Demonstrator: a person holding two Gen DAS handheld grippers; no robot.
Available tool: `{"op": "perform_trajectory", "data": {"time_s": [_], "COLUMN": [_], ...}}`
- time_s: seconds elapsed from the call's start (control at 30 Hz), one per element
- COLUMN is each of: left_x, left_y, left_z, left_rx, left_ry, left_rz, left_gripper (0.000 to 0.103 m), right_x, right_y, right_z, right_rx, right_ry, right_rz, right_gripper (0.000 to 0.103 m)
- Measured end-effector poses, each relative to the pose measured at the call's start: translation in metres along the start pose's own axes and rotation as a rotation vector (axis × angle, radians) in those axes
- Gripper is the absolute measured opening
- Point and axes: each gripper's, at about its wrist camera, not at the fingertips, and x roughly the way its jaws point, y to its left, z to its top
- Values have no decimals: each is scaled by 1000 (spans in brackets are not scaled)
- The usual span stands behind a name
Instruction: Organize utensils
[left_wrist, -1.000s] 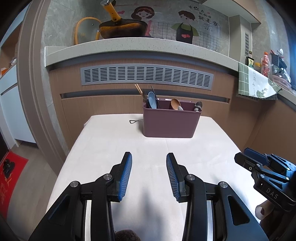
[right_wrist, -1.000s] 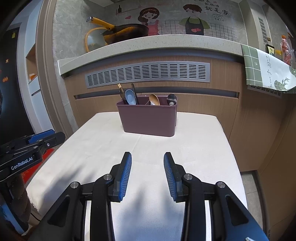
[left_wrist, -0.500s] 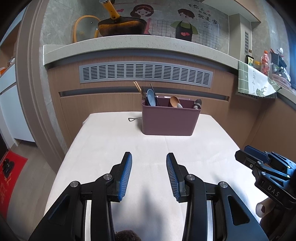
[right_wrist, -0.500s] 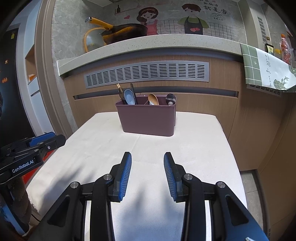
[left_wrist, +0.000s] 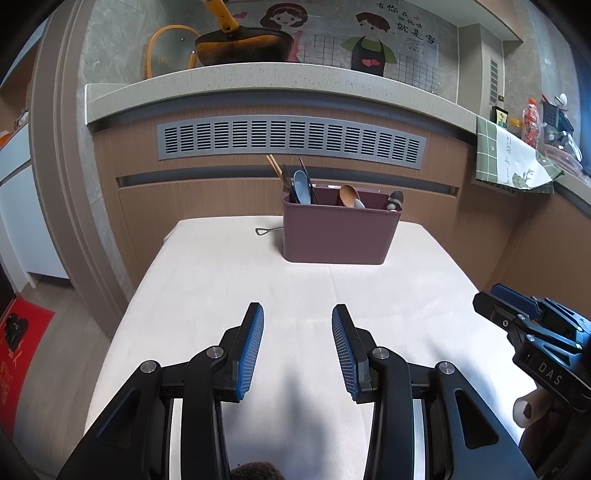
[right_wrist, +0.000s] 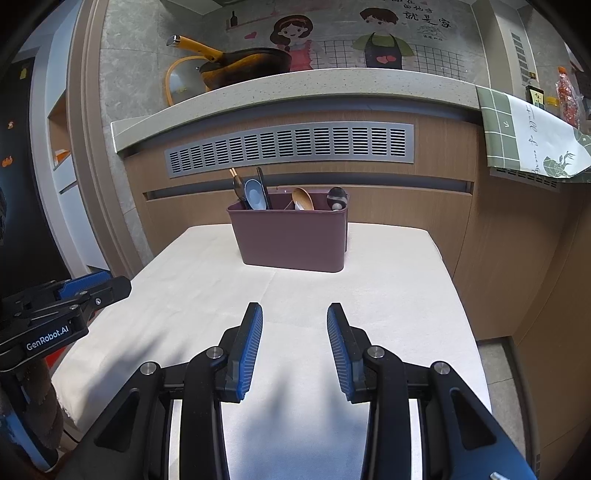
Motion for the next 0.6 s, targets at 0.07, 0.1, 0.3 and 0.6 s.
{"op": "perform_trajectory", "data": {"time_s": [0.07,0.1,0.3,0.6], "left_x": [2,3,5,8], "left_y": [0,0,1,10], "left_z": [-1,-1,-2,-3], "left_rx": [2,2,-2,-42], "left_ry": [4,7,16,21], "left_rz": [2,0,-9,-27], "left_gripper": [40,40,40,40], "right_x": [0,0,-1,1], "right_y": [-1,-1,-3,-4], "right_z": [0,0,2,3], "right_rx": [3,4,8,10], "right_ry": [2,2,-5,3], "right_rz": [-6,-9,-24,-30], "right_gripper": [34,34,34,35]}}
